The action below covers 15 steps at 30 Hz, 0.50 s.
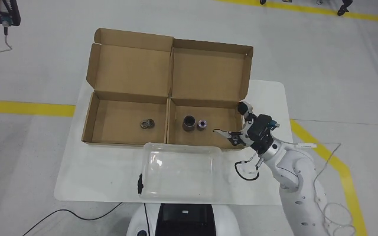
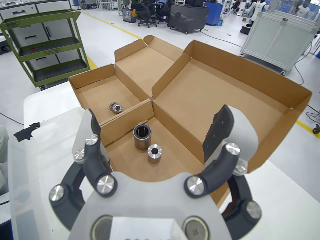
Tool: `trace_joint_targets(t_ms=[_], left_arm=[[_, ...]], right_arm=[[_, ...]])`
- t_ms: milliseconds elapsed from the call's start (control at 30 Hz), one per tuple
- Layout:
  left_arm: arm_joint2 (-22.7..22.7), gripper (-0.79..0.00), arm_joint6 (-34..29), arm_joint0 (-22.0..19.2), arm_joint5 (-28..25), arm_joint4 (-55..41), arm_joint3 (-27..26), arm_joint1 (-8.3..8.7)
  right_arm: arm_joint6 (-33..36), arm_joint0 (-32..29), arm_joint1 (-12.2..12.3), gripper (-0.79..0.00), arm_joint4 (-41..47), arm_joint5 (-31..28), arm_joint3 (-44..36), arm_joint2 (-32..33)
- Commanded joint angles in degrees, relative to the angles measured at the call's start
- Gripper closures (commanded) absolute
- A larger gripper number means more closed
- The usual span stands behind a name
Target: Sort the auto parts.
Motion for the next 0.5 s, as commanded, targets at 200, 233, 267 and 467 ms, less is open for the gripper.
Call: trace_joint_targets(t_ms=[200, 233, 267, 467], left_arm=[[0.0, -0.785, 0.0, 0.0, 0.0, 0.0, 0.0, 0.0], [0.0, -0.785, 0.0, 0.0, 0.0, 0.0, 0.0, 0.0], [0.0, -0.785, 0.0, 0.0, 0.0, 0.0, 0.0, 0.0], [0.0, -0.785, 0.0, 0.0, 0.0, 0.0, 0.0, 0.0]], right_arm=[[-2.46, -6.99, 0.82, -0.785, -0.96, 3.27, -4.94, 4.35], [-2.77, -7.99, 0.9, -0.785, -0.9, 3.9, -5.36, 5.0], [-2.91, -8.84, 0.97, -0.785, -0.82, 4.55, -5.89, 5.45], [-5.03, -14.36, 1.25, -0.785, -0.34, 8.96, -8.88, 8.58]])
